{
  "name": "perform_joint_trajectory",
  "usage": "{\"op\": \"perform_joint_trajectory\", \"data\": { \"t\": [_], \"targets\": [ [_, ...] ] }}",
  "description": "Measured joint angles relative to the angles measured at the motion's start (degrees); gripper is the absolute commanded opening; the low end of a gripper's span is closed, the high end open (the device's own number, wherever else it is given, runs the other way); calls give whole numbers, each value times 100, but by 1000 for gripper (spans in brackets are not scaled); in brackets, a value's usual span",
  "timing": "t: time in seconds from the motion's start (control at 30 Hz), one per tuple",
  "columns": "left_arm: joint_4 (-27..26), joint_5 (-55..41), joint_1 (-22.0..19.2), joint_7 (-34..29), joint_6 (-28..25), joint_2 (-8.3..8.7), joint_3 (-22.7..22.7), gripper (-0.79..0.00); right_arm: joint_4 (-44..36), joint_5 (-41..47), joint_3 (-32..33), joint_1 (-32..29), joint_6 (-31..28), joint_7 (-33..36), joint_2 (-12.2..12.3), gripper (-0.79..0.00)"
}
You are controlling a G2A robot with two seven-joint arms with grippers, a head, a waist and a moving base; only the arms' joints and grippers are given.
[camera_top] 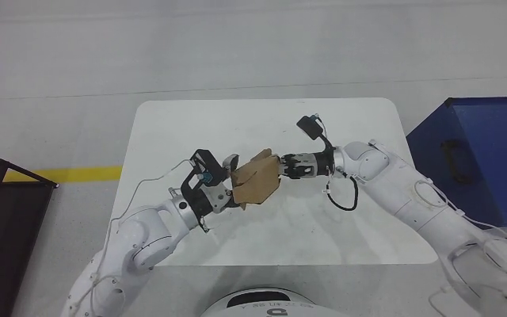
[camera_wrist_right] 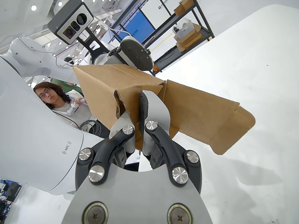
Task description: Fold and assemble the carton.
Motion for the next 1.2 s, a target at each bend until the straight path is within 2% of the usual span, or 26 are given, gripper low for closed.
{"op": "perform_joint_trajectory", "data": {
  "t": [0.27, 0.47, 0.63, 0.8, 0.93, 1.0, 1.03, 1.1, 1.2],
  "targets": [
    [130, -610, 94, -60, -200, 36, -482, -785, 45, 78, -161, 115, -81, -81, 41, -785],
    [206, -813, 231, -17, -343, 51, -656, -785, 45, 139, -232, 195, -83, -83, 59, -785],
    [330, -1119, 388, 50, -654, 77, -892, -785, 27, 180, -248, 223, -83, -83, 77, -785],
    [460, -1732, 546, -58, -1072, 133, -1372, -785, -9, 190, -257, 234, -82, -83, 91, -785],
    [521, -2187, 623, -237, -1299, 171, -1695, -588, -61, 168, -263, 244, -82, -83, 97, -785],
    [543, -2448, 624, -401, -1387, 189, -1814, -431, -94, 144, -266, 244, -82, -83, 101, -785],
    [546, -2545, 615, -474, -1396, 196, -1857, -385, -107, 134, -266, 243, -82, -83, 102, -785],
    [551, -2795, 587, -673, -1414, 211, -1903, -123, -142, 112, -266, 241, -82, -83, 106, -785],
    [578, -3222, 489, -978, -1451, 229, -1921, -49, -198, 90, -262, 229, -82, -83, 114, -785]
  ]
}}
